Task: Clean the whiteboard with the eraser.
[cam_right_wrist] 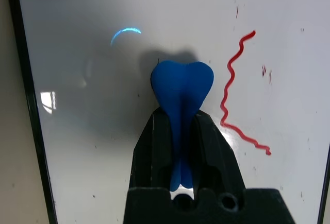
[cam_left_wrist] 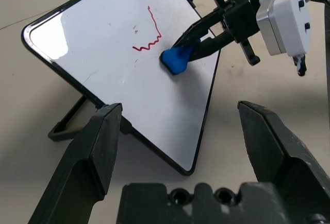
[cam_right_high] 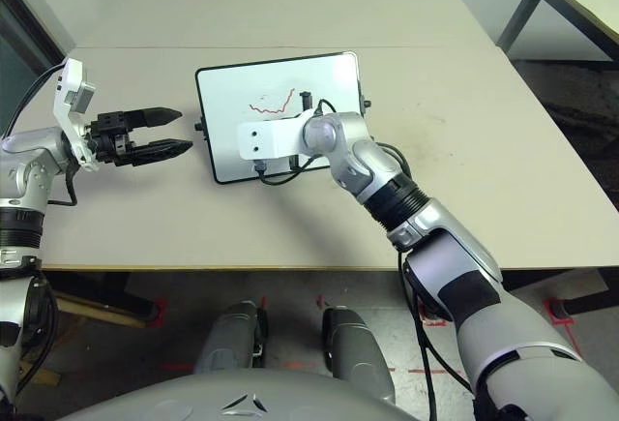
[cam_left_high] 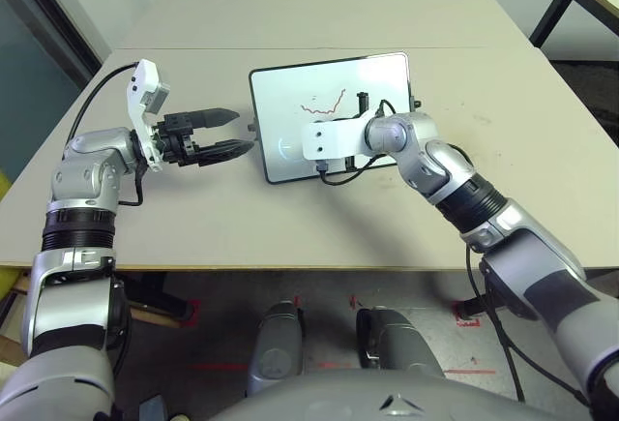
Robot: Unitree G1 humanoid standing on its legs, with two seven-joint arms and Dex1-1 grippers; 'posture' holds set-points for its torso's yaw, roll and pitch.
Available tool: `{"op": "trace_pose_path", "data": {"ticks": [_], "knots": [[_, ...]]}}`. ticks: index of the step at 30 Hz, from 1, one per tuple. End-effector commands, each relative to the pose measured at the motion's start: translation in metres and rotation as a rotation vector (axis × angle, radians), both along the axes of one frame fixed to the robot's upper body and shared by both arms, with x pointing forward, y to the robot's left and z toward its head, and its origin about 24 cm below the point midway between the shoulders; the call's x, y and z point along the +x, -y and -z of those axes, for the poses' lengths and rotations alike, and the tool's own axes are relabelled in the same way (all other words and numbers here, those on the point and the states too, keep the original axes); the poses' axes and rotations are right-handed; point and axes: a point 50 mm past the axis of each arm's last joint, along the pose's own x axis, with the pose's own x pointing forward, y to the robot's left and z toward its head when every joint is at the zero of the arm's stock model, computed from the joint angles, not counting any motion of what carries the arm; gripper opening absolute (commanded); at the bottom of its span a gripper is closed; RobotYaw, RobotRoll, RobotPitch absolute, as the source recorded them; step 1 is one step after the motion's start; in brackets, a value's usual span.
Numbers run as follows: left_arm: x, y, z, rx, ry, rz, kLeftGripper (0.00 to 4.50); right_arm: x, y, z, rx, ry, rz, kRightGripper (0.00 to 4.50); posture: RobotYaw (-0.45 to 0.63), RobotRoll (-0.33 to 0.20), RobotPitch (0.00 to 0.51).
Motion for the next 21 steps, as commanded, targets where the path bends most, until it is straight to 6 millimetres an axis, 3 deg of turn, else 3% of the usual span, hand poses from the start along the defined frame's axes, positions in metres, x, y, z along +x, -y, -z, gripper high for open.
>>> {"op": "trace_pose_path", "data": {"ticks": [1,14,21], "knots": [[-0.001,-0.003,-0.002,0.009,0.002,-0.004,4.50,0.001,0.019,0.011,-0.048,-0.033,0.045,0.30,0.29,0.000,0.069],[0.001,-0.004,-0.004,0.017,0.004,-0.003,4.50,-0.002,0.064,0.011,-0.123,-0.018,0.118,0.30,0.28,0.000,0.073],[0.000,-0.005,-0.003,0.030,-0.007,-0.003,4.50,0.002,0.068,-0.017,-0.050,0.041,0.125,0.30,0.28,0.000,0.077]]}}
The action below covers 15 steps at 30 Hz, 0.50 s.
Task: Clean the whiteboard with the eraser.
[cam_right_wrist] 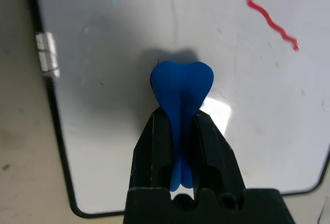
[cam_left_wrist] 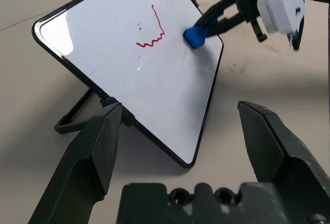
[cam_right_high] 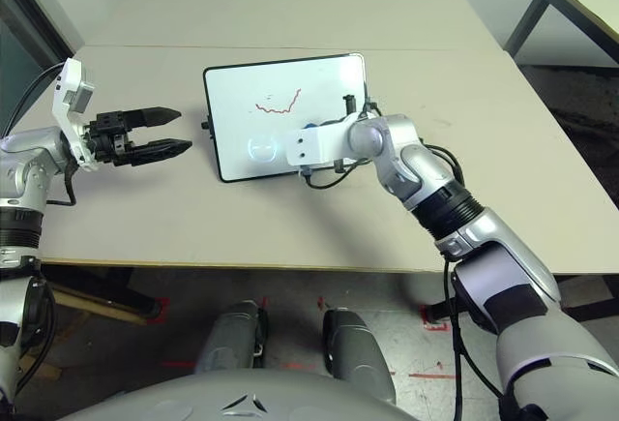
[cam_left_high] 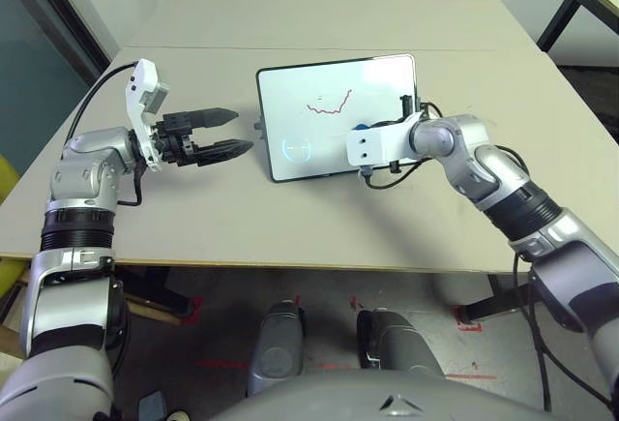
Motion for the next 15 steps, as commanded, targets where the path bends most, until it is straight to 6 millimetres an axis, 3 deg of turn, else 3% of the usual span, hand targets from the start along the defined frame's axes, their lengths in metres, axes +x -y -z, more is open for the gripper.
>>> {"op": "trace_pose_path", "data": {"ticks": [1,7,15], "knots": [[0.001,-0.003,-0.002,0.020,-0.007,-0.001,4.50,0.004,0.004,-0.022,0.049,0.045,0.016,0.30,0.28,0.000,0.076],[0.001,-0.003,-0.003,0.018,-0.004,-0.002,4.50,0.015,0.002,-0.046,0.092,0.130,0.020,0.30,0.28,0.000,0.074],[0.000,-0.004,-0.004,0.023,-0.001,-0.006,4.50,0.025,-0.009,-0.038,0.070,0.126,0.009,0.30,0.29,0.000,0.072]]}}
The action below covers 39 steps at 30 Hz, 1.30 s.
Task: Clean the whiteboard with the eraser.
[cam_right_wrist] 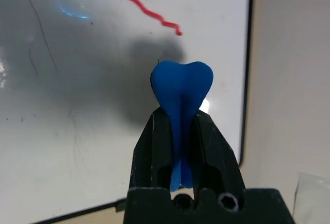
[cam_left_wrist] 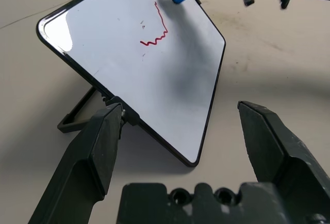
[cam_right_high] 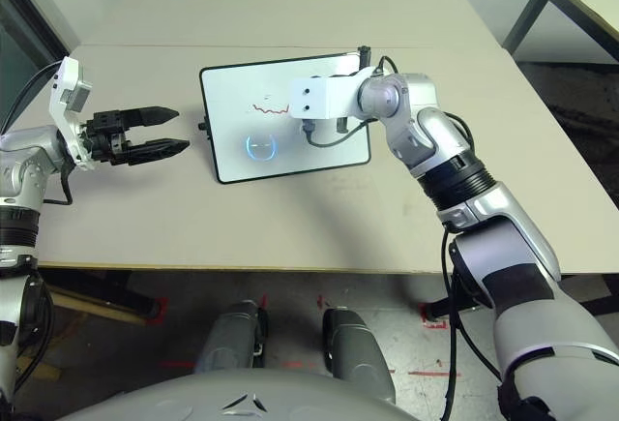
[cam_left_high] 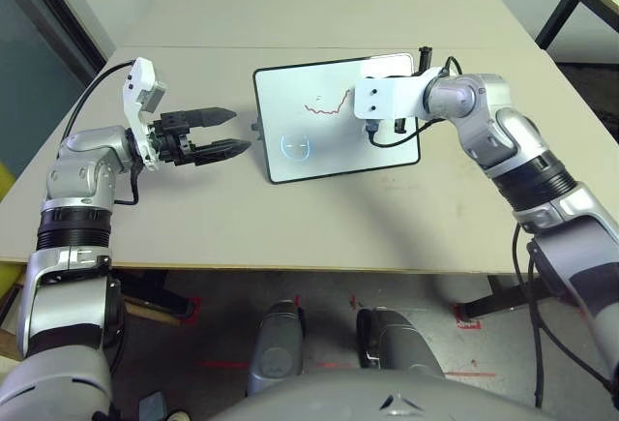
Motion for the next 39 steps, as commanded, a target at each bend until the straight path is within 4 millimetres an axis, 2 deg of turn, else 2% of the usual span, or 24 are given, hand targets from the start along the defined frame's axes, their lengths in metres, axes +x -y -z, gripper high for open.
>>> {"op": "trace_pose_path", "data": {"ticks": [1,10,18,27,30,39], "knots": [[0.001,-0.003,-0.002,0.016,-0.002,-0.006,4.50,0.004,-0.008,0.000,-0.014,0.015,-0.018,0.30,0.29,0.000,0.072],[0.000,-0.003,-0.003,0.016,0.001,-0.008,4.50,0.015,-0.020,0.006,-0.081,0.042,-0.037,0.30,0.30,0.000,0.070],[0.000,-0.002,-0.003,0.016,0.003,-0.008,4.50,0.012,-0.044,0.005,-0.061,0.023,-0.105,0.30,0.30,0.000,0.071],[0.000,-0.001,-0.003,0.012,0.004,-0.007,4.50,0.007,-0.060,0.004,-0.046,0.008,-0.151,0.30,0.31,0.000,0.065],[0.000,-0.001,-0.003,0.012,0.004,-0.006,4.50,0.008,-0.057,0.004,-0.045,0.005,-0.141,0.30,0.31,0.000,0.063],[0.000,0.000,-0.002,0.012,0.003,-0.001,4.50,0.013,-0.028,0.011,-0.057,-0.042,-0.059,0.30,0.30,0.000,0.061]]}}
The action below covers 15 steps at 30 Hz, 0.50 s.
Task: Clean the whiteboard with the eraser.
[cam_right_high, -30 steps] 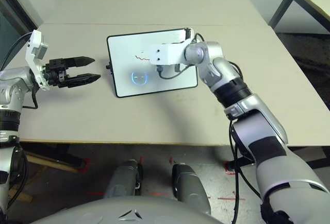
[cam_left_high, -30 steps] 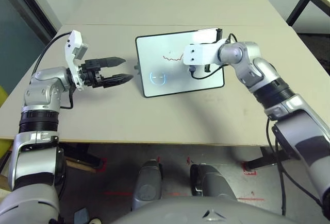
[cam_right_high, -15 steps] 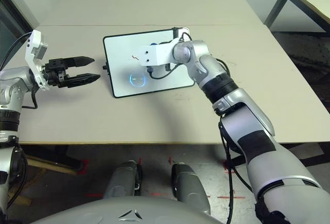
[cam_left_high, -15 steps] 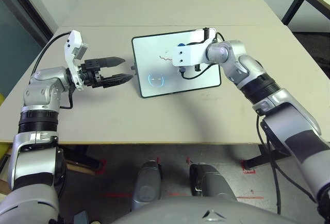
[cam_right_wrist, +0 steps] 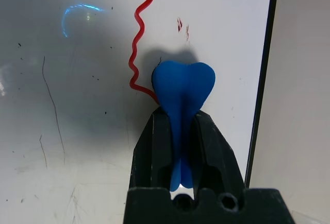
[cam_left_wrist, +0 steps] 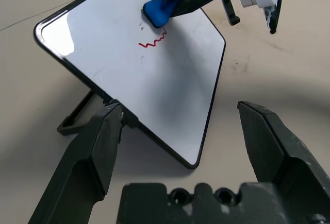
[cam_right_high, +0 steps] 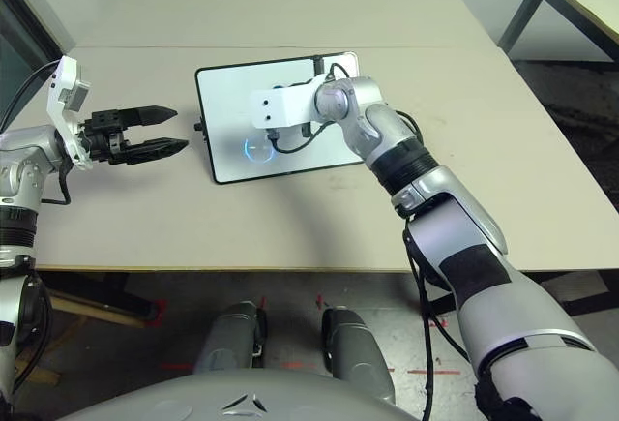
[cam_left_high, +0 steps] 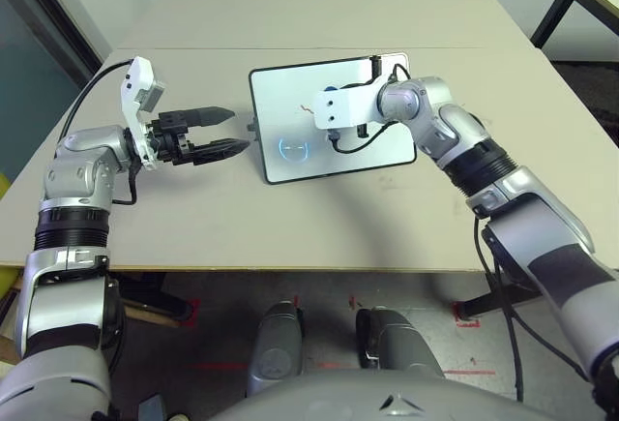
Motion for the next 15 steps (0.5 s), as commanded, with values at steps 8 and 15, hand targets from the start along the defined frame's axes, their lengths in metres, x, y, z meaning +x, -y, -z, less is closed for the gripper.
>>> {"op": "trace_pose_path", "data": {"ticks": [8,15], "knots": [[0.003,0.000,-0.003,0.017,0.000,0.007,4.50,0.005,0.045,0.005,-0.013,-0.052,0.131,0.30,0.29,0.000,0.066],[0.004,0.000,-0.004,0.018,0.002,0.010,4.50,0.004,0.056,0.005,-0.018,-0.052,0.155,0.30,0.29,0.000,0.069]]}}
